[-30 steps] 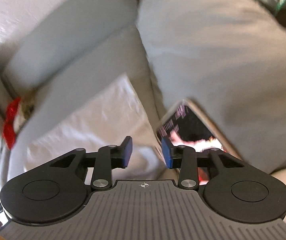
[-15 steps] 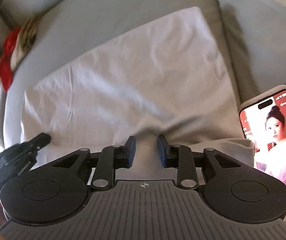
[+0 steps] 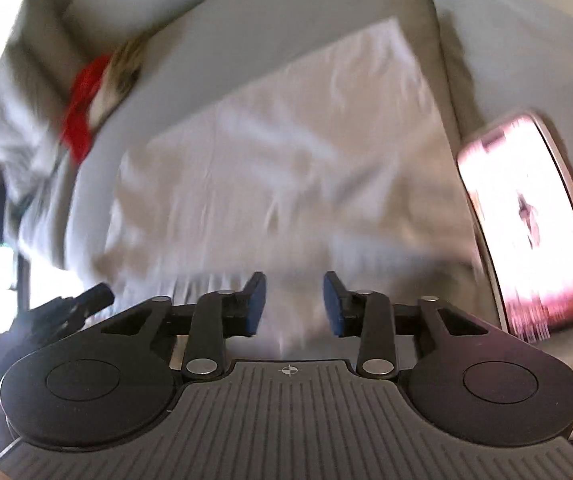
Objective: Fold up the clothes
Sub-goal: 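Open both tools and pull them back from the folded shirt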
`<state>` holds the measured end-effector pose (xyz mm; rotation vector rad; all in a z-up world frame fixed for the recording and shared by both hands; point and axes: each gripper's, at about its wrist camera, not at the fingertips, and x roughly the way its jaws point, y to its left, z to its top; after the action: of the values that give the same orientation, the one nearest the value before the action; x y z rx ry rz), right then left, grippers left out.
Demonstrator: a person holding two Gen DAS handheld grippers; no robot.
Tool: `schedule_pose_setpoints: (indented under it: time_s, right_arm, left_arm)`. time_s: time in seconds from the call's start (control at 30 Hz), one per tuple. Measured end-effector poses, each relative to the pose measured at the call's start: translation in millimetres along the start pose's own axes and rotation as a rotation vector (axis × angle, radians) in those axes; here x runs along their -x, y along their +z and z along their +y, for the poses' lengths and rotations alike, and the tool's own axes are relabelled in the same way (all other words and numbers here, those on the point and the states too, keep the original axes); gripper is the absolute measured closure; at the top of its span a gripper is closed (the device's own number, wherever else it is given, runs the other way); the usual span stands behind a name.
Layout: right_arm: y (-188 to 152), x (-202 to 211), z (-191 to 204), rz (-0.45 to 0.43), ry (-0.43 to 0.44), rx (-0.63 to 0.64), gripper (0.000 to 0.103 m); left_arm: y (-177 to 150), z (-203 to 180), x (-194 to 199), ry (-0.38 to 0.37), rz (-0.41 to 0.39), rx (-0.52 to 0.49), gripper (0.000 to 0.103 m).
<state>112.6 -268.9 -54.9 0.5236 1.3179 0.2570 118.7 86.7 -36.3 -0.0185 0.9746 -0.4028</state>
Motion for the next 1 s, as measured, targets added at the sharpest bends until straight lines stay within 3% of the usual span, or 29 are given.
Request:
schedule_pose_setpoints:
  time_s: [0.13, 0.23, 0.33, 0.5, 0.57, 0.63, 0.77, 0.87, 1.0]
  right_arm:
    - [36.4, -45.1, 12.0, 0.035, -0.018, -0.038, 0.073]
    - [45.1, -62.7, 13.5, 0.050, -0.060, -0.048, 0.073]
    - [48.6, -68.2, 9.8, 0.103, -0.036, -0.067, 0.068]
    - [23.1, -66.2, 10.9, 0.368, 0.059, -0.007, 0.066]
    - [-3.3, -47.4, 17.6, 0.406, 0.069, 0.063, 0.065]
    - [-23.3, -20.3, 19.4, 0.370, 0.105, 0.092, 0.064]
    - [-40.8, 19.8, 15.5, 0.230, 0.161, 0.076, 0.058]
    - [-38.8, 32.2, 6.8, 0.077, 0.166, 0.008, 0.056]
    - [-37.9, 25.4, -6.3, -0.110, 0.115, -0.066, 0.066]
  left_arm:
    - [29.5, 5.0, -55.6, -0.026, 0.102, 0.064, 0.091]
    - [25.0, 7.1, -68.4, -0.036, 0.183, 0.061, 0.093]
    - [25.9, 16.2, -62.8, -0.116, 0.309, 0.057, 0.098]
    - [-17.9, 7.2, 2.8, -0.168, 0.398, -0.150, 0.098]
    - [-39.3, 8.7, 37.0, -0.166, 0.360, -0.171, 0.098]
    - [-55.1, 15.4, 67.5, -0.186, 0.310, -0.142, 0.093]
    - [-58.4, 49.7, 94.5, -0.174, 0.099, 0.080, 0.091]
    - [-56.4, 59.9, 83.9, -0.061, 0.027, 0.167, 0.090]
    - [-54.4, 65.8, 62.7, 0.066, -0.042, 0.241, 0.092]
